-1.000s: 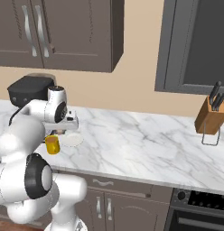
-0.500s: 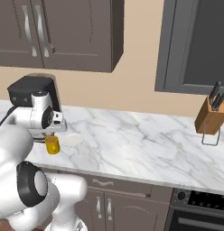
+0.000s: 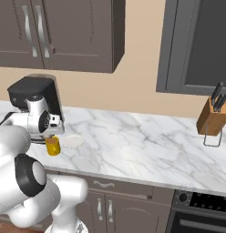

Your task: Take a sugar cube from the saucer and place it inside the coffee. Then, grab milk from the fridge and place it next to the coffee on the counter to sweeten the coffee.

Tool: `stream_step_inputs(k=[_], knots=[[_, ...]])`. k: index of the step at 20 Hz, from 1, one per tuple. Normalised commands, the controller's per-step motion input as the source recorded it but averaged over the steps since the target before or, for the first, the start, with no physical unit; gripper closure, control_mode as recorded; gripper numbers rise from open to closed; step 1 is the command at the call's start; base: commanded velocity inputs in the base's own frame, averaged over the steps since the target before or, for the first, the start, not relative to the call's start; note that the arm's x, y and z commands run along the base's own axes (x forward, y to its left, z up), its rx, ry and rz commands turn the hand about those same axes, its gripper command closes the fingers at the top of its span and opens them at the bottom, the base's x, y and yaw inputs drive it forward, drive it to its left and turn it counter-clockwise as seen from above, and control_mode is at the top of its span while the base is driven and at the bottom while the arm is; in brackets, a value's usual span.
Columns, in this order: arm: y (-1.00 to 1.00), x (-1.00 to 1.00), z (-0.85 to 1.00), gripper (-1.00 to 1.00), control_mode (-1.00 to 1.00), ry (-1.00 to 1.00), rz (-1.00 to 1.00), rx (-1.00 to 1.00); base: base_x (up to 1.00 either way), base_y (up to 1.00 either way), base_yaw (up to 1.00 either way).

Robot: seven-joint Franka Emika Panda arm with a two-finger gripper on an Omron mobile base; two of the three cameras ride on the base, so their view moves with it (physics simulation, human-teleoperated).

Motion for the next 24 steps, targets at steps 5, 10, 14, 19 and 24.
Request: stream_step_inputs(k=[5, 10, 14, 19, 24], knots=[[0.0, 0.0, -0.06, 1.0, -1.0, -0.01, 0.0, 0.0, 0.0, 0.0, 0.0], [0.0, 0.01, 0.0, -1.0, -1.0, 0.0, 0.0, 0.0, 0.0, 0.0, 0.0], [0.0, 0.14, 0.0, -1.0, -1.0, 0.0, 0.0, 0.0, 0.0, 0.0, 0.0], [0.0, 0.08, 0.0, -1.0, -1.0, -0.04, 0.0, 0.0, 0.0, 0.0, 0.0], [0.0, 0.0, 0.18, -1.0, -1.0, -0.2, 0.0, -0.01, 0.0, 0.0, 0.0]])
